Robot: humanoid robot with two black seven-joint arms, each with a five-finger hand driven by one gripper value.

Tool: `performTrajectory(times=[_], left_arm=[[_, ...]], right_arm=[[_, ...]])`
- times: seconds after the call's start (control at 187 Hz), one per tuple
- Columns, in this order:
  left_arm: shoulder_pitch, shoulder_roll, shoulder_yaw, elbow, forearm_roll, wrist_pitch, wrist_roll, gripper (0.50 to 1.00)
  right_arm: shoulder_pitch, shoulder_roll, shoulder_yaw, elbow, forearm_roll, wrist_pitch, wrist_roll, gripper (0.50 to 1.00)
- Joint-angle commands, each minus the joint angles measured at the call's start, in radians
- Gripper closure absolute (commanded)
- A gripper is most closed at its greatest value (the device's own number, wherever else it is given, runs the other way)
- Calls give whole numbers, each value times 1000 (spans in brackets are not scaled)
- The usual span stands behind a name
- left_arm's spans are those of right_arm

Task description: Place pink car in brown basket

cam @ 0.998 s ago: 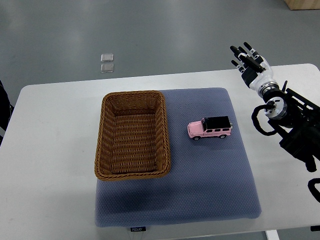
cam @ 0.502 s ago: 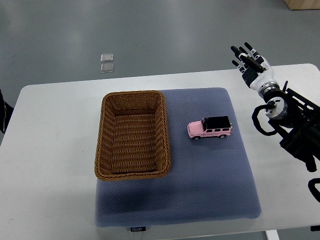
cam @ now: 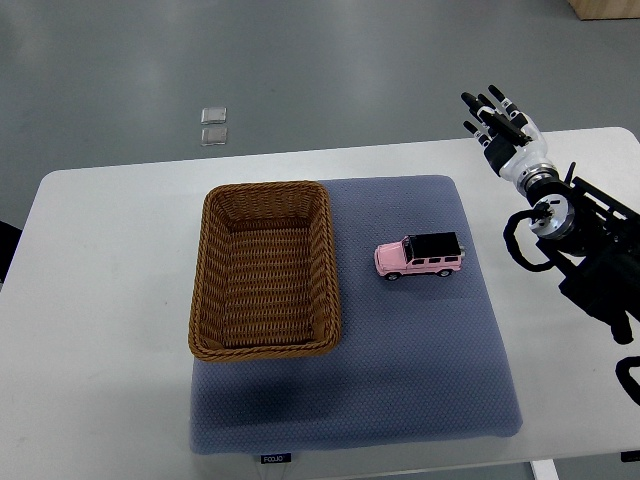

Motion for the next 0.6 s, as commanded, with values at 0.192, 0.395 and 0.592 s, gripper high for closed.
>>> performTrajectory(times=[0.192,0.395,0.592], left_arm=[[0,0,0,0,0,0,0,500],[0,0,0,0,0,0,0,500],[0,0,0,0,0,0,0,500]], right_arm=[[2,-12,-5,7,0,-1,0,589],[6,-17,-8,12,-6,-4,0,589],[14,-46,-23,15,-20,-6,-2,589]])
